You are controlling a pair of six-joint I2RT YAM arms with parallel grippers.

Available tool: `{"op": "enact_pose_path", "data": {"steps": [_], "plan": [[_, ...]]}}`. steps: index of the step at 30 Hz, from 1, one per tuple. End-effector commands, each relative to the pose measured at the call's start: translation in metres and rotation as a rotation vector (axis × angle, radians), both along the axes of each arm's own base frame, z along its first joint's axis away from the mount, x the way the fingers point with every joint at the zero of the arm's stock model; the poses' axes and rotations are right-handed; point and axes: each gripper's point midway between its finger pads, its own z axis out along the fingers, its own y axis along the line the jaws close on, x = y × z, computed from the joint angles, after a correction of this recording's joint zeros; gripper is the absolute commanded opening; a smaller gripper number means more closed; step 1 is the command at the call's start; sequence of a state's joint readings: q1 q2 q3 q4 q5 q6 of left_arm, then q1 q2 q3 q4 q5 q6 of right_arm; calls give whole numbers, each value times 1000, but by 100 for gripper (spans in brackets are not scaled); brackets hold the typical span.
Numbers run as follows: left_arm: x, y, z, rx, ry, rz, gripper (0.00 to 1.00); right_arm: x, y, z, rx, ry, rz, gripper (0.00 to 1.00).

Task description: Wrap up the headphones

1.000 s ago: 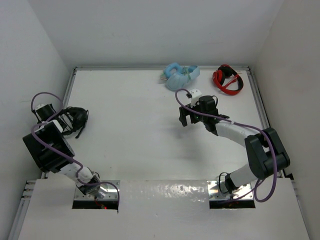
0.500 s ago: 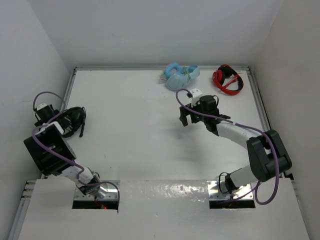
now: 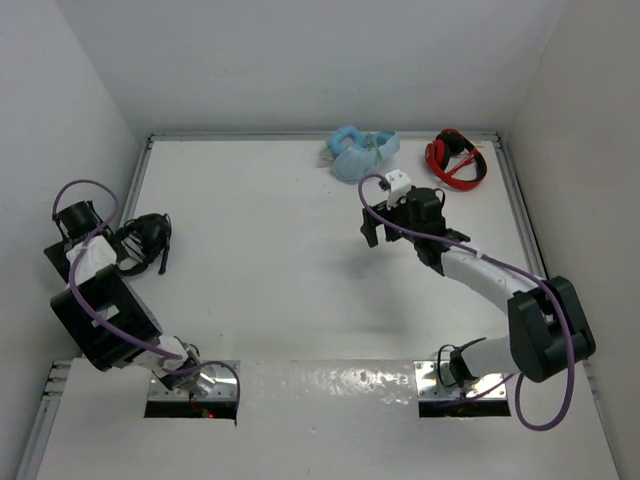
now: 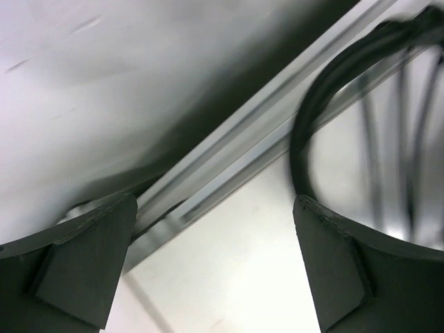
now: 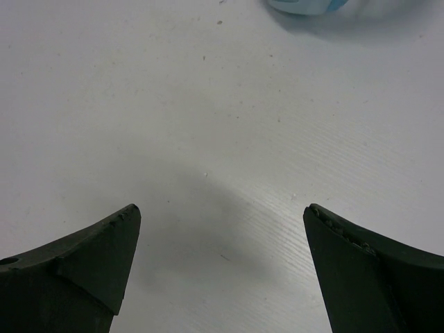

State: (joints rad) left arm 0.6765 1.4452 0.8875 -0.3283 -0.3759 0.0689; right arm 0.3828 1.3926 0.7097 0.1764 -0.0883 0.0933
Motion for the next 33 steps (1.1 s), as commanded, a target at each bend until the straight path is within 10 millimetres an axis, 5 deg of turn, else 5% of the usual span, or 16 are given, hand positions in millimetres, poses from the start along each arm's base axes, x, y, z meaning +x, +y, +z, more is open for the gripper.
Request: {"op": "enact_pose_path", "data": {"steps": [1,10,15,29,33], "plan": [[-35,3,17,47,132,-12,94,8,-2,36,47,-87,-51,99],[-101,-52,-33,-65,323,-151,100,-28,-23,40,111,7,-181,99],[-131,-64,-53,-31,379,-139,100,-51,-28,35,142,22,-179,99],[-145,-60,-36,97,331,-54,100,-69,-31,22,187,96,-224,99],[-155,-58,-35,120,351,14,100,-82,-35,-3,213,134,-256,99]]}}
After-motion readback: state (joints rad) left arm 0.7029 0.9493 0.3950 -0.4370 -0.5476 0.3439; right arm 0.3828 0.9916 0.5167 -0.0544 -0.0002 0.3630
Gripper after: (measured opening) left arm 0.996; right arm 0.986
